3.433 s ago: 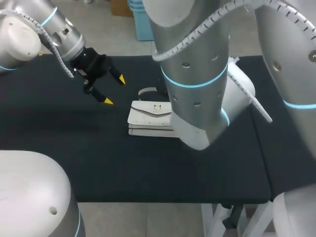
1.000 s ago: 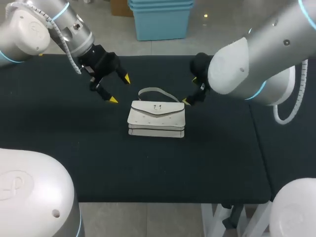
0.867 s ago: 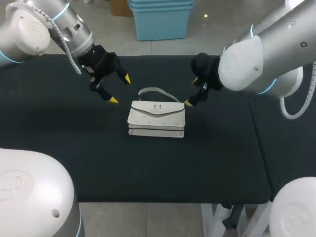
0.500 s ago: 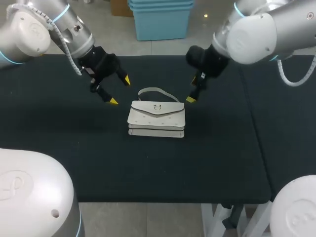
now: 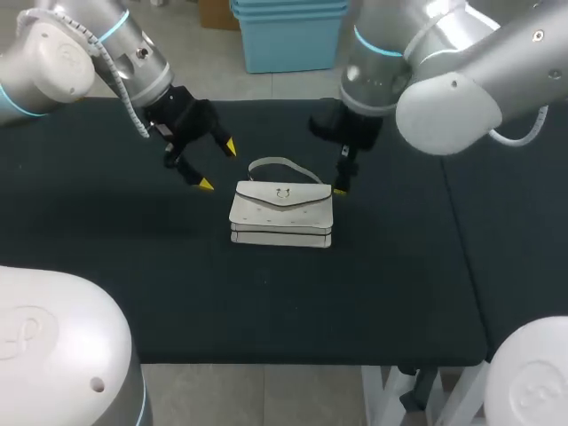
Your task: Pick up the bag, open it, inspect its contents, close it, and place it on the opposite side
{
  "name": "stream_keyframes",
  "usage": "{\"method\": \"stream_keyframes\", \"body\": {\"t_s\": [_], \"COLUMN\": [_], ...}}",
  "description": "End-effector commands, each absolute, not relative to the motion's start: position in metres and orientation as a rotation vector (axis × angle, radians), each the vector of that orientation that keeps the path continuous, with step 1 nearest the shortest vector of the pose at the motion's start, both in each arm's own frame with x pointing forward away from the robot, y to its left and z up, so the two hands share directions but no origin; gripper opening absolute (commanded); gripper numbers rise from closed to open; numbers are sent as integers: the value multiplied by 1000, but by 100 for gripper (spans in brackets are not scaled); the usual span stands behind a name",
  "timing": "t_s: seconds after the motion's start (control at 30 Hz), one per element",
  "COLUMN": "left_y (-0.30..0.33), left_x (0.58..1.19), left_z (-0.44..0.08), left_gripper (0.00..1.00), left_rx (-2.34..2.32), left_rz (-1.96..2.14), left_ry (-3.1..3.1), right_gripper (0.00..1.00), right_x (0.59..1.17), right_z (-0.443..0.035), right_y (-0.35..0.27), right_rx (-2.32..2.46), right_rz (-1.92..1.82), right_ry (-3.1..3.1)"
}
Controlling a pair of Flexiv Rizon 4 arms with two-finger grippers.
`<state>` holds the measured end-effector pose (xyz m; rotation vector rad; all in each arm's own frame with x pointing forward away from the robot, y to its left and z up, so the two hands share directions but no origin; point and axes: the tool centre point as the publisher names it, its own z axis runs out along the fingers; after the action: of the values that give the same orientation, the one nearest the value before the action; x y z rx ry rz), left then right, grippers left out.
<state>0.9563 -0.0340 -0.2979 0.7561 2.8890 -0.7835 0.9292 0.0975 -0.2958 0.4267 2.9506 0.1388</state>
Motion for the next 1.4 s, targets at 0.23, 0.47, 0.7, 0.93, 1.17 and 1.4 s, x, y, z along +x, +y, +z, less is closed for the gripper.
{"method": "stream_keyframes", "body": {"t_s": [0.23,0.47,0.7,0.93,1.17,1.4], "left_y": [-38,-41,-45,-46,-47,-49], "left_x": [962,964,964,966,967,969], "left_z": [-301,-300,-304,-309,-310,-308], "left_gripper": [100,100,100,100,100,100], "left_rx": [766,782,815,828,835,847], "left_rz": [-788,-788,-790,-797,-817,-805], "left_ry": [2898,2889,2867,2860,2837,2832], "right_gripper": [100,100,100,100,100,100], "right_x": [927,924,919,916,908,899], "right_z": [-301,-303,-309,-313,-318,-313], "right_y": [98,99,106,113,131,128], "right_rx": [340,354,370,384,386,394], "right_rz": [-117,-50,-83,-119,-46,-24], "right_ry": [2483,2318,2157,2041,1969,1987]}}
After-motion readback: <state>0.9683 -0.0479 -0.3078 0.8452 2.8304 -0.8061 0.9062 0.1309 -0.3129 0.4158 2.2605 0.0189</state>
